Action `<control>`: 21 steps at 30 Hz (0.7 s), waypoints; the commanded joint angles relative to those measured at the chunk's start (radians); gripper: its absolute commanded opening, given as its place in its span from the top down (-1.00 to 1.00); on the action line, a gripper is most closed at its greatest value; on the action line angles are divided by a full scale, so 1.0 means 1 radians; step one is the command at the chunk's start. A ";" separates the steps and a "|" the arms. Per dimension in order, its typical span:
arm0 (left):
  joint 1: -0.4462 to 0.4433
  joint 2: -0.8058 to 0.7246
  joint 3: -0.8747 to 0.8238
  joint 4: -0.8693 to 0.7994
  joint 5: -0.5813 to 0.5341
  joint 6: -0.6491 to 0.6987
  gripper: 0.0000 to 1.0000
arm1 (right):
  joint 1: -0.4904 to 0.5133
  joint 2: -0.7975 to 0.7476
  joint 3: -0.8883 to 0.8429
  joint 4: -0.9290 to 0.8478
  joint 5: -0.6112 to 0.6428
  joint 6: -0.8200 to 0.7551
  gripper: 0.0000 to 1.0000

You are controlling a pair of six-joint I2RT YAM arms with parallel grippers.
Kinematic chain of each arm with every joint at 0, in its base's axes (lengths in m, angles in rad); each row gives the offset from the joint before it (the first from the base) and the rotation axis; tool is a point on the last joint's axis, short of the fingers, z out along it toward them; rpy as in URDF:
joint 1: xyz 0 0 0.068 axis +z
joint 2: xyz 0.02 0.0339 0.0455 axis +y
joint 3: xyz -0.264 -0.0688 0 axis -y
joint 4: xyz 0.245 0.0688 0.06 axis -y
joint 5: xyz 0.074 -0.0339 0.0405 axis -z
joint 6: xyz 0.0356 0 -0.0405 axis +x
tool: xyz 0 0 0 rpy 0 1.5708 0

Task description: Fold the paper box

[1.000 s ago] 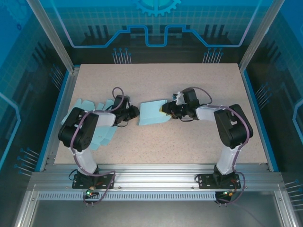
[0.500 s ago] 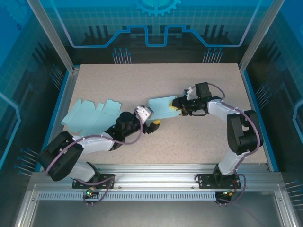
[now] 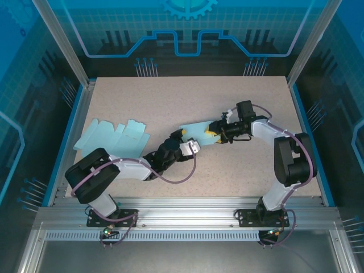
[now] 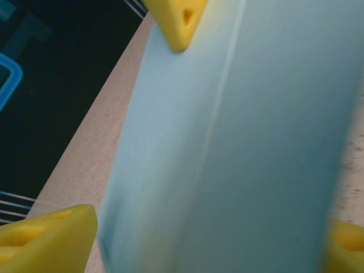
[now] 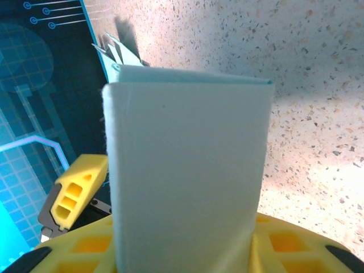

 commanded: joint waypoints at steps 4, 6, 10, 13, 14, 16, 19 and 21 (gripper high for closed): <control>-0.007 0.010 0.047 0.038 -0.108 0.049 -0.42 | -0.005 -0.024 0.007 -0.057 -0.041 -0.032 0.26; -0.007 0.000 0.046 0.024 -0.109 0.053 -0.27 | -0.006 -0.022 0.005 -0.061 -0.041 -0.036 0.26; -0.007 -0.038 0.050 -0.030 -0.107 0.043 -0.02 | -0.006 -0.019 0.005 -0.072 -0.035 -0.050 0.22; -0.007 -0.072 0.063 -0.117 -0.081 0.029 0.12 | -0.006 -0.021 0.003 -0.076 -0.025 -0.059 0.14; -0.007 -0.080 0.068 -0.141 -0.073 0.025 0.12 | -0.008 -0.023 0.000 -0.076 -0.022 -0.061 0.09; -0.008 -0.106 0.076 -0.208 -0.041 0.016 0.14 | -0.013 -0.030 -0.007 -0.073 -0.016 -0.067 -0.11; -0.006 -0.145 0.109 -0.366 0.016 -0.006 0.18 | -0.036 -0.054 -0.016 -0.079 -0.003 -0.083 -0.34; -0.003 -0.166 0.146 -0.500 0.065 -0.022 0.19 | -0.060 -0.080 -0.024 -0.095 0.015 -0.101 -0.46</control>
